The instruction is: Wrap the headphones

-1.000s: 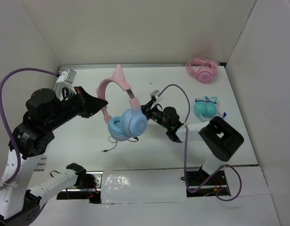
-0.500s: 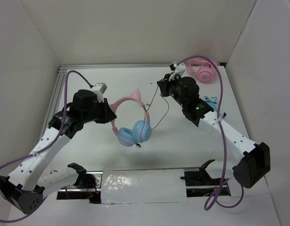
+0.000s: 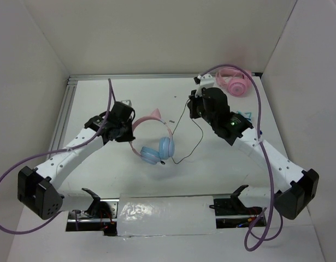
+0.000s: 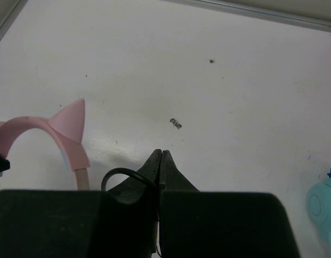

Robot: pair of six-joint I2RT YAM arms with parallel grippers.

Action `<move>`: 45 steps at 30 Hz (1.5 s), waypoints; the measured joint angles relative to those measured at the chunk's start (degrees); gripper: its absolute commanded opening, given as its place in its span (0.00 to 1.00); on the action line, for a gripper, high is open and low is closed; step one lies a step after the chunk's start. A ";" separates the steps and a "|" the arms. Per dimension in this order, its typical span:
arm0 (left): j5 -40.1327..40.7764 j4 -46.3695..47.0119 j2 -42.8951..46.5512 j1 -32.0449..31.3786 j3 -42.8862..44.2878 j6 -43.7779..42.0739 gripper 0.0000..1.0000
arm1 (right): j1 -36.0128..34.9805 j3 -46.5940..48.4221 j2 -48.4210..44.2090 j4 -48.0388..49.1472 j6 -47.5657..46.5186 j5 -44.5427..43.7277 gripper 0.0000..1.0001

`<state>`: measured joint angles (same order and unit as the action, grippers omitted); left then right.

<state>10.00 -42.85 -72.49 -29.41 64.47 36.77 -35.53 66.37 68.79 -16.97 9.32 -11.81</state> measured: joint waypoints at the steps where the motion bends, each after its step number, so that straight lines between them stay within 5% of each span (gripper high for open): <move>1: 0.66 0.07 -0.90 -0.35 0.28 0.04 0.00 | -0.37 2.03 0.92 -1.60 -0.02 -0.20 0.00; 8: 3.02 3.34 -3.34 -3.23 0.90 -4.31 0.00 | -6.56 6.80 3.54 -6.05 -7.10 -4.02 0.00; 19: 2.34 10.84 -3.74 -4.52 0.00 -14.78 0.00 | -8.37 -0.44 -7.74 -5.70 -17.62 7.06 0.03; 29: -4.94 17.73 0.24 -9.01 -3.87 -24.48 0.00 | -8.37 2.14 -2.51 -6.27 -17.33 -0.17 0.07; 35: -6.62 20.55 1.57 -9.90 -6.80 -26.03 0.00 | -7.87 2.69 -0.76 -6.54 -15.13 -5.09 0.00; 45: -8.79 24.00 9.03 -9.97 -10.16 -26.10 0.00 | 1.88 -0.70 -4.42 -6.40 -9.70 -4.83 0.00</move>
<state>1.21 -18.85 -63.46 -39.38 54.30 10.68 -33.65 65.67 64.38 -23.38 -0.38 -16.64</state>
